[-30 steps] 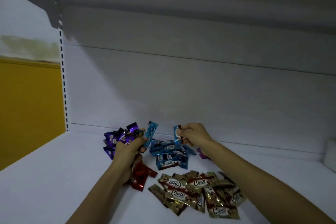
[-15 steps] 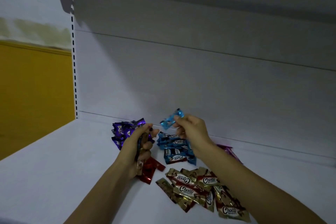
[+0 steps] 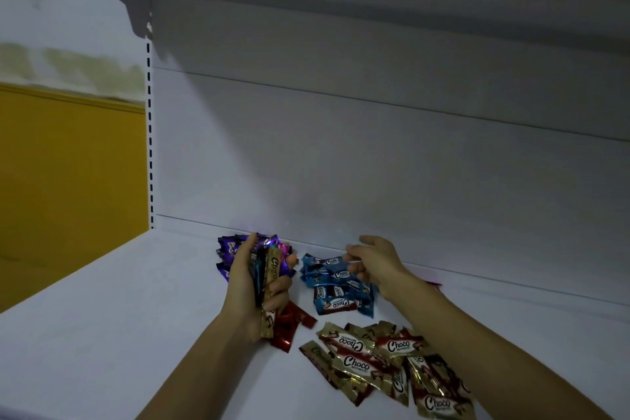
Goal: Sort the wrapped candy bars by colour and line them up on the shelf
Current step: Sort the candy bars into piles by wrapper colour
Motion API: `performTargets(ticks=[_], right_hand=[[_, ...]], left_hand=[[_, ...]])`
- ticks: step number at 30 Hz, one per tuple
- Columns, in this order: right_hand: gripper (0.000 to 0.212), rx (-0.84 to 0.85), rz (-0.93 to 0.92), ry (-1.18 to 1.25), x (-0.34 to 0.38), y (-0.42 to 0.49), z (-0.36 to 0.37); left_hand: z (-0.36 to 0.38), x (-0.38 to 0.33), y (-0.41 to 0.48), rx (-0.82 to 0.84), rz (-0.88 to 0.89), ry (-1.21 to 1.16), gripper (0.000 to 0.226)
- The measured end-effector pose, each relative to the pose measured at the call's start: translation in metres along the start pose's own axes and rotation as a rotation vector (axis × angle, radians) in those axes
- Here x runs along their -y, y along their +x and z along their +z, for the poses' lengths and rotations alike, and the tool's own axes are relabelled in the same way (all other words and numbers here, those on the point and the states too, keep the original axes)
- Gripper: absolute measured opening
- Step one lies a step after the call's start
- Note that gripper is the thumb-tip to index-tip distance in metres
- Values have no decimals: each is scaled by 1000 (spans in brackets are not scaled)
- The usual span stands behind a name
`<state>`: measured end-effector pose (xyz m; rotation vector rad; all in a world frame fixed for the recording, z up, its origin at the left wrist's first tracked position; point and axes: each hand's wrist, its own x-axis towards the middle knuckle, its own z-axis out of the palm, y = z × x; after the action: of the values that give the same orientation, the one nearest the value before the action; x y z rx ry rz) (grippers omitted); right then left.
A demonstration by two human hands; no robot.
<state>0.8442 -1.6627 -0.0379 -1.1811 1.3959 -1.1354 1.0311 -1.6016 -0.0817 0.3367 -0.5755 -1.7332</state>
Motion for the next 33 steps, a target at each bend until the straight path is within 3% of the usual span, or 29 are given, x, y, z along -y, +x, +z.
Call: performTargets(ticks=[2, 5, 8, 11, 17, 22, 25, 29, 33], right_hand=[[37, 108, -30, 5, 2, -17, 10], [45, 281, -266, -271, 0, -45, 32], [45, 299, -442, -388, -3, -55, 43], [30, 289, -378, -282, -1, -53, 41], [19, 224, -399, -176, -8, -45, 36], [18, 84, -370, -13, -6, -42, 27], [15, 103, -297, 71, -5, -43, 7], [8, 120, -288, 0, -17, -51, -35], [18, 210, -266, -339, -35, -63, -74]], left_hand=[[0, 0, 1, 9, -5, 12, 56], [-1, 1, 2, 3, -14, 86, 58], [-2, 4, 2, 57, -63, 158, 58], [-3, 7, 4, 116, -107, 215, 54], [-8, 10, 11, 49, -153, 364, 79], [-8, 5, 12, 20, -218, 315, 39], [-10, 4, 13, 30, -263, 237, 36], [-4, 7, 8, 67, -232, 198, 34], [9, 10, -2, 115, -237, 173, 38]])
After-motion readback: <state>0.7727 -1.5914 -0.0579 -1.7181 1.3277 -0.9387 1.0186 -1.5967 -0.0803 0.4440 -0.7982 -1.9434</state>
